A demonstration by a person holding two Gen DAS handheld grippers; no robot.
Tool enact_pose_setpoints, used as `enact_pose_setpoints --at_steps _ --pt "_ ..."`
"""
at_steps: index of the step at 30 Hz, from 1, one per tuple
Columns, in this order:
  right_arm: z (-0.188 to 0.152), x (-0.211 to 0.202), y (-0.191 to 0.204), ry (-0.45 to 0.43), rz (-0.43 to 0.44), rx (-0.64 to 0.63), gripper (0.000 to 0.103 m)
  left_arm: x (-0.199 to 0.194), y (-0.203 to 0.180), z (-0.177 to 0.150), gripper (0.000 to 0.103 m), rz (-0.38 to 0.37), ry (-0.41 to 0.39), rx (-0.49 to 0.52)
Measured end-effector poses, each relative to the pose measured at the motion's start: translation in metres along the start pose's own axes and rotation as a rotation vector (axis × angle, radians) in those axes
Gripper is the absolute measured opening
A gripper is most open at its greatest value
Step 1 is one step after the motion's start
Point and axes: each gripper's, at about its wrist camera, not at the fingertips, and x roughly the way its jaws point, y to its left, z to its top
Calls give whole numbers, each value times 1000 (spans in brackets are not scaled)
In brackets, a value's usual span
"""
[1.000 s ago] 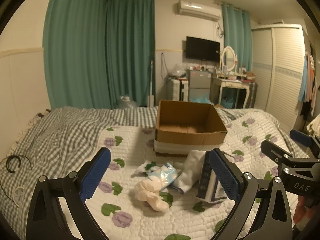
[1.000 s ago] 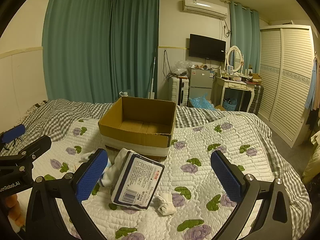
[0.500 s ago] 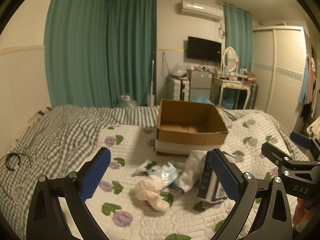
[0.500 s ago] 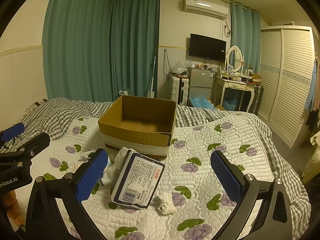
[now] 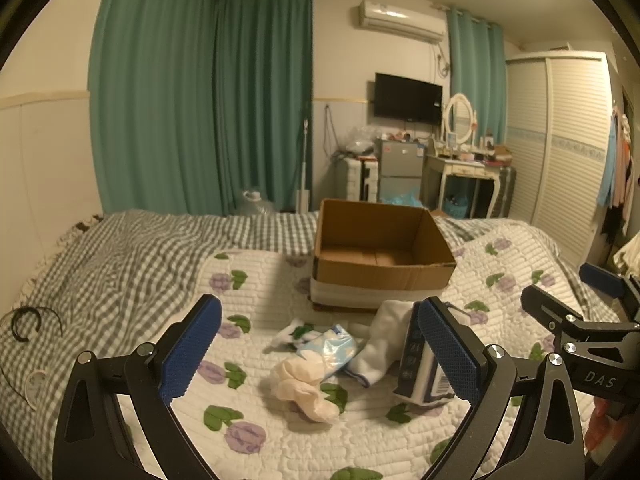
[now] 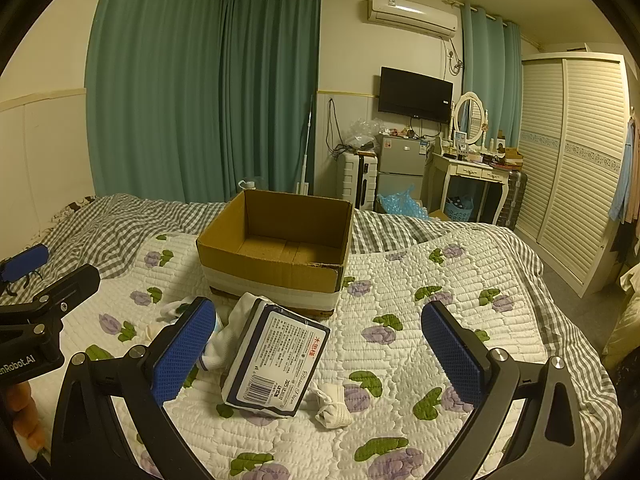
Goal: Organize soft objects
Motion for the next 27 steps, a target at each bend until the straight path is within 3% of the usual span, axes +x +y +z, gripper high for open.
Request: enact_pose_setpoints --at_steps 27 --pt "-1 -1 0 0 -1 -4 103 -2 2 2 101 -3 -3 0"
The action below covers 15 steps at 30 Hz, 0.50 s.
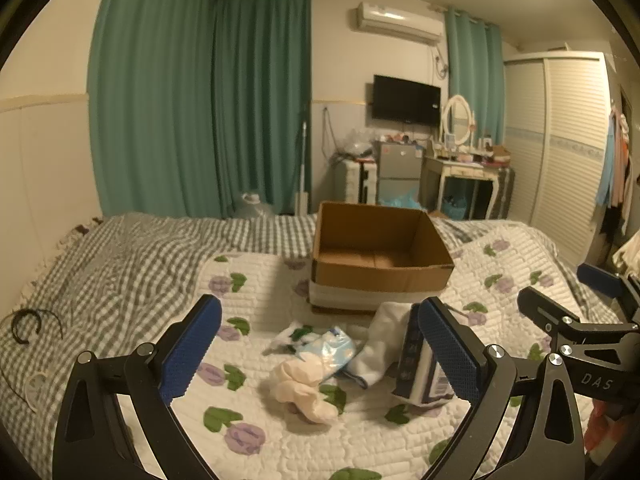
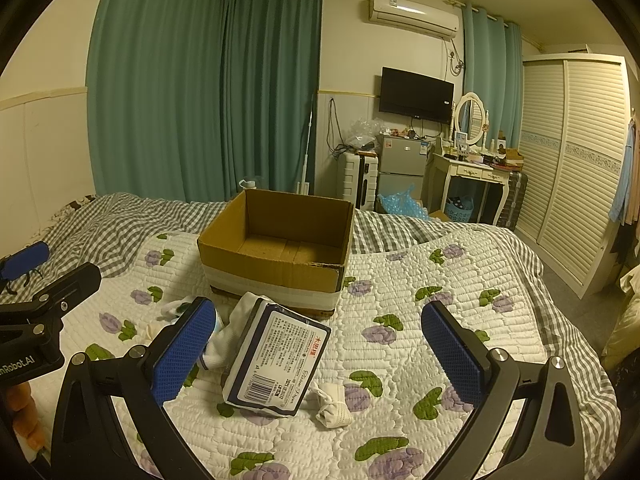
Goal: Organize soft objects
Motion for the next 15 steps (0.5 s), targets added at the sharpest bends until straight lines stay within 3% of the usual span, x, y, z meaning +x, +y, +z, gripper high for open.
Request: enact_pose_setpoints --at_steps 15 --pt "9 -9 4 5 -9 -20 103 -10 3 17 101 -15 -26 4"
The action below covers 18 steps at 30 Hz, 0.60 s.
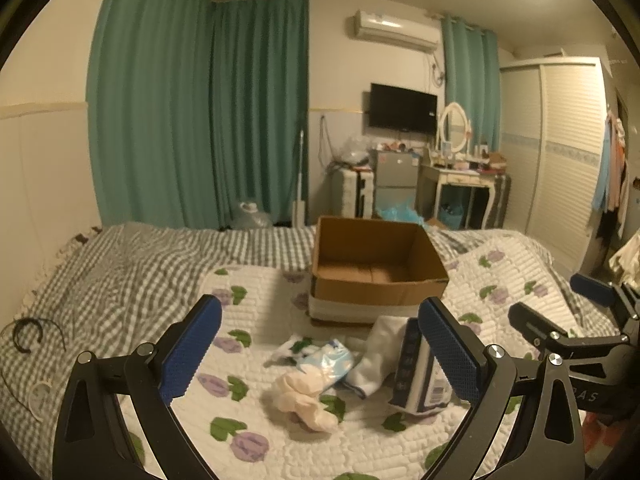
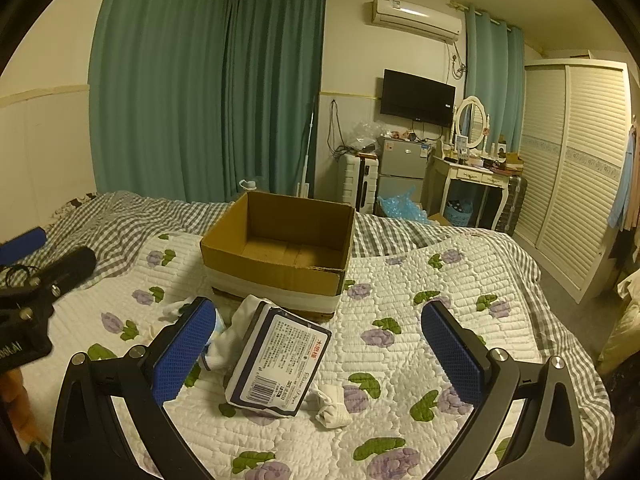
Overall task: Organize soft objects
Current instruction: 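Grasp the white-and-navy tissue pack with the right gripper while the left gripper grasps the pink plush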
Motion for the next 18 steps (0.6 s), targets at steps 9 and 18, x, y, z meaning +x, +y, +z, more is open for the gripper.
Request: enact_pose_setpoints --at_steps 9,18 --pt "-10 44 12 157 1 -23 103 34 18 -14 101 20 99 -27" --pt "-57 124 28 384 56 -32 103 77 34 -52 101 39 243 -49"
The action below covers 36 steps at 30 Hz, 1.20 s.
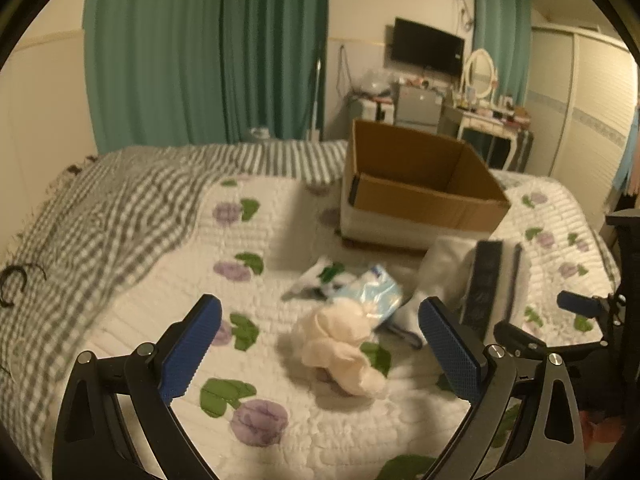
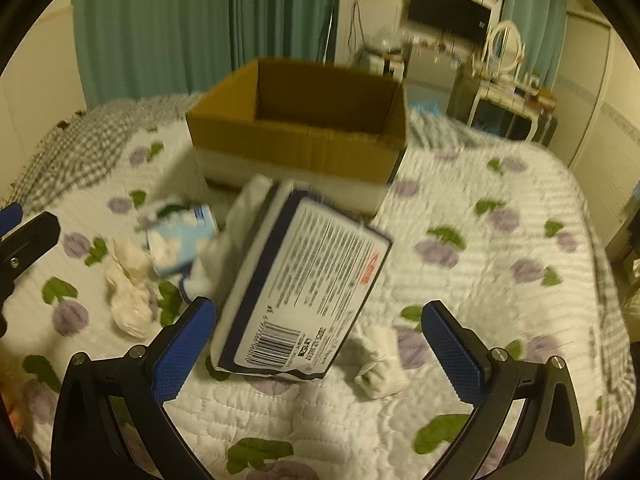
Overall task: Organize soft objects
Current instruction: 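Grasp the white-and-navy tissue pack with the right gripper while the left gripper grasps the pink plush, then carry the tissue pack and pink plush into the box and release both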
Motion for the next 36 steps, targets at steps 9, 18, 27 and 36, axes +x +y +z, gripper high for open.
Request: enact_pose_setpoints --at_steps 9,18,27,36 --pt "-1 46 -1 114 96 56 103 27 -4 -13 101 5 62 26" --pt "-2 34 -10 74 183 117 73 39 -3 -18 99 28 100 34" --pt "6 7 -20 -11 162 113 72 66 -24 -33 76 35 198 88" --pt "4 10 -23 -6 172 112 72 91 -23 -40 21 27 280 76"
